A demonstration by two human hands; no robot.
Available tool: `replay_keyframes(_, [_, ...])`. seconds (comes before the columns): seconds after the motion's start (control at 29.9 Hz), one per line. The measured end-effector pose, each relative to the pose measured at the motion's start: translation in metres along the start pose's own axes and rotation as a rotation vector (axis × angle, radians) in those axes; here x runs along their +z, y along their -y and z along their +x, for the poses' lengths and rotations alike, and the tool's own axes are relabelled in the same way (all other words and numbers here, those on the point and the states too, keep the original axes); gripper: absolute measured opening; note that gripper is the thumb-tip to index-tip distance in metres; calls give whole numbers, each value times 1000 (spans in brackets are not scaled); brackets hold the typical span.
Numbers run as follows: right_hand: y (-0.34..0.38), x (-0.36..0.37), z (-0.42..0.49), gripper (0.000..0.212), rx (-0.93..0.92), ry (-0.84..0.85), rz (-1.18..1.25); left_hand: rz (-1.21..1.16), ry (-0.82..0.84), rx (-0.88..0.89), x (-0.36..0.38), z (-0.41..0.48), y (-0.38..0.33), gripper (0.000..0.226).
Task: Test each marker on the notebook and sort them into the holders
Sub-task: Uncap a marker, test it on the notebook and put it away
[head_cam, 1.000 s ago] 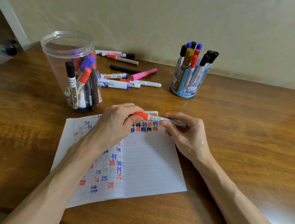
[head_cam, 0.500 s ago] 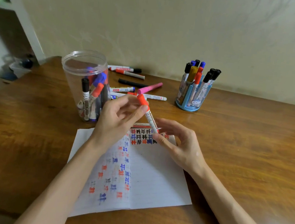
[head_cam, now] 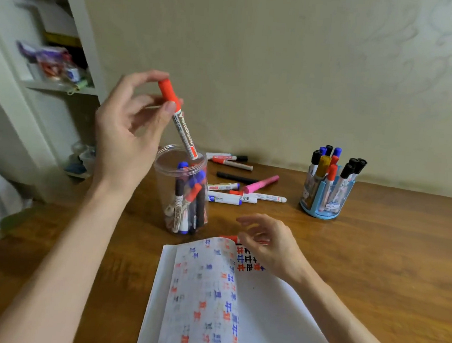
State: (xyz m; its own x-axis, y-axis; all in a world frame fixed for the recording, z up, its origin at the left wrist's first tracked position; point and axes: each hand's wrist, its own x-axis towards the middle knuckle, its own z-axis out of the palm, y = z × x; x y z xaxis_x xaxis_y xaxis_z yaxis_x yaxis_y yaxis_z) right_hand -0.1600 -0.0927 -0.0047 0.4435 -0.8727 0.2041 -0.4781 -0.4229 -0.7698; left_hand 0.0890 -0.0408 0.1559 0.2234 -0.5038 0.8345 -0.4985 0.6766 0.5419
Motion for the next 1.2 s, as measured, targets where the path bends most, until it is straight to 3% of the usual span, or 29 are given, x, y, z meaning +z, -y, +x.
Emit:
replay_keyframes(0.43, [-7, 12, 18, 25, 12, -26, 44, 338, 161, -226, 3, -23, 55, 44])
replay_keyframes(0.6, [-14, 8, 18, 23, 15, -47, 46, 455, 169, -156, 1, -32, 62, 18])
replay_keyframes(0.9, [-20, 1, 14, 21, 7, -47, -43, 473, 127, -164, 4, -52, 73, 46])
replay_keyframes(1.04, [-22, -7, 13, 23, 13, 64, -172, 391, 84, -136, 5, -57, 67, 41])
replay_keyframes(1.2, [-23, -21, 13, 27, 17, 121, -391, 371, -99, 5, 14, -74, 47, 26])
